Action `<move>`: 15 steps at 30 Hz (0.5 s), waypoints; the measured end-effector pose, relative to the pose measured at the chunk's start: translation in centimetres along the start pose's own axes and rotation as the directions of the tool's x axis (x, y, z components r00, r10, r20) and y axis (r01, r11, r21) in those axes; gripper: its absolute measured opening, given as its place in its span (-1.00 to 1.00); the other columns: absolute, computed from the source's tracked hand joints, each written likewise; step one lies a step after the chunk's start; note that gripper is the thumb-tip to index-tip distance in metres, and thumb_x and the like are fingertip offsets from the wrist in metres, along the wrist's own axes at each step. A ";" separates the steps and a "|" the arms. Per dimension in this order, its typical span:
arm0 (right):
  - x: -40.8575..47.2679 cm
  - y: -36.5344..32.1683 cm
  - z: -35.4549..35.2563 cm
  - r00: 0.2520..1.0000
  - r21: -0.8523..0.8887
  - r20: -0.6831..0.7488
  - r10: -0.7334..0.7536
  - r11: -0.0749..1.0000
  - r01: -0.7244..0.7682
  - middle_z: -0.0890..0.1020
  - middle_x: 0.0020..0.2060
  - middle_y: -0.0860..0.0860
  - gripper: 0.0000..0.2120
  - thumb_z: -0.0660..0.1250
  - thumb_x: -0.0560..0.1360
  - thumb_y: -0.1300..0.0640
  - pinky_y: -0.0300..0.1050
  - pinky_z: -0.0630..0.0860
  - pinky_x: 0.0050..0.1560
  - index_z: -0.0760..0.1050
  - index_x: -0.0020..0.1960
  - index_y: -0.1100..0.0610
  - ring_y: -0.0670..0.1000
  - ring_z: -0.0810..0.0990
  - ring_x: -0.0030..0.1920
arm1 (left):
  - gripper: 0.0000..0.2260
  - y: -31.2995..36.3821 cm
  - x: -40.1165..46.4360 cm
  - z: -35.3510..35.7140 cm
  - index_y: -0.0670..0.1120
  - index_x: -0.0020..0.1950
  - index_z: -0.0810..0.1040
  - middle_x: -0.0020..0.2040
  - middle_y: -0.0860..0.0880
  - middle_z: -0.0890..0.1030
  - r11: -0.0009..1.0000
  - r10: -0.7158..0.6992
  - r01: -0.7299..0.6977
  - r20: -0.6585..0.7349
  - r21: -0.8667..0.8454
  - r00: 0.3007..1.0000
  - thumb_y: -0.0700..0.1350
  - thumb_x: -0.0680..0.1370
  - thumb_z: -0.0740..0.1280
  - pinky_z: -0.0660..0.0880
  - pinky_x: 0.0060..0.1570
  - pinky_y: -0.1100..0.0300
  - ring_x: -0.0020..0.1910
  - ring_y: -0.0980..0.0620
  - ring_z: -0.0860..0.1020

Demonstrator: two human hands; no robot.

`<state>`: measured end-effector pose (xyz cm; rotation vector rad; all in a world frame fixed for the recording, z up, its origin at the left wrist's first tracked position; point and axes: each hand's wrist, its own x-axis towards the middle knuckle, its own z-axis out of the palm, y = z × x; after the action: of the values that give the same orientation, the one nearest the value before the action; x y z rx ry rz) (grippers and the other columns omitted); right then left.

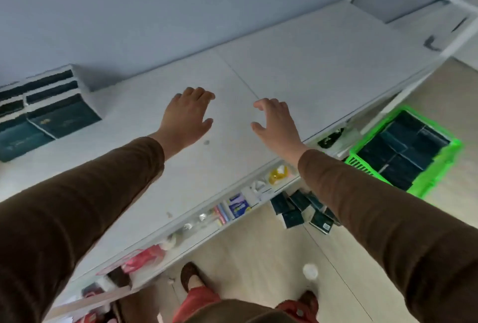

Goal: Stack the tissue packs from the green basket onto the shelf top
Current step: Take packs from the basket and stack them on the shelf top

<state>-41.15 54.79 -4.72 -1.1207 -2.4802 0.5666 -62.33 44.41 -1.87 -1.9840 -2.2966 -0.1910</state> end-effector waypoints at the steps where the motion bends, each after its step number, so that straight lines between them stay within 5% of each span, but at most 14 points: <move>1: -1.4 2.5 -1.6 1.000 -0.006 -0.011 0.013 1.000 -0.013 0.51 0.21 0.10 -0.61 0.34 0.53 0.12 0.01 0.38 0.24 0.42 0.34 0.13 0.14 0.40 0.23 | -0.54 3.2 1.1 0.4 -0.08 0.39 0.42 0.27 -0.07 0.51 0.999 0.033 -0.033 -0.006 -0.011 0.999 0.00 0.52 0.37 0.40 0.17 -0.02 0.21 -0.12 0.46; 8: -11.0 20.7 -11.8 0.990 -0.092 -0.013 0.139 0.986 -0.140 0.51 0.20 0.08 -0.65 0.32 0.55 0.10 0.02 0.39 0.25 0.42 0.32 0.12 0.11 0.41 0.23 | -0.54 26.4 7.2 4.5 -0.07 0.39 0.43 0.27 -0.08 0.50 0.977 0.184 -0.185 -0.017 -0.107 0.983 0.01 0.52 0.37 0.40 0.16 -0.05 0.21 -0.14 0.44; 15: -14.9 36.0 -16.5 0.957 -0.108 0.047 0.287 0.954 -0.281 0.50 0.18 0.06 -0.63 0.36 0.55 0.09 0.01 0.40 0.24 0.41 0.33 0.11 0.09 0.40 0.20 | -0.53 40.8 11.9 10.7 -0.04 0.42 0.40 0.30 -0.04 0.48 0.962 0.195 -0.175 0.081 -0.209 0.977 0.01 0.52 0.35 0.41 0.24 -0.02 0.27 -0.08 0.41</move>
<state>-1.60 68.55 -10.79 -1.5374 -2.4385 0.5678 -23.66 63.57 -9.32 -2.3446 -2.2087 -0.3264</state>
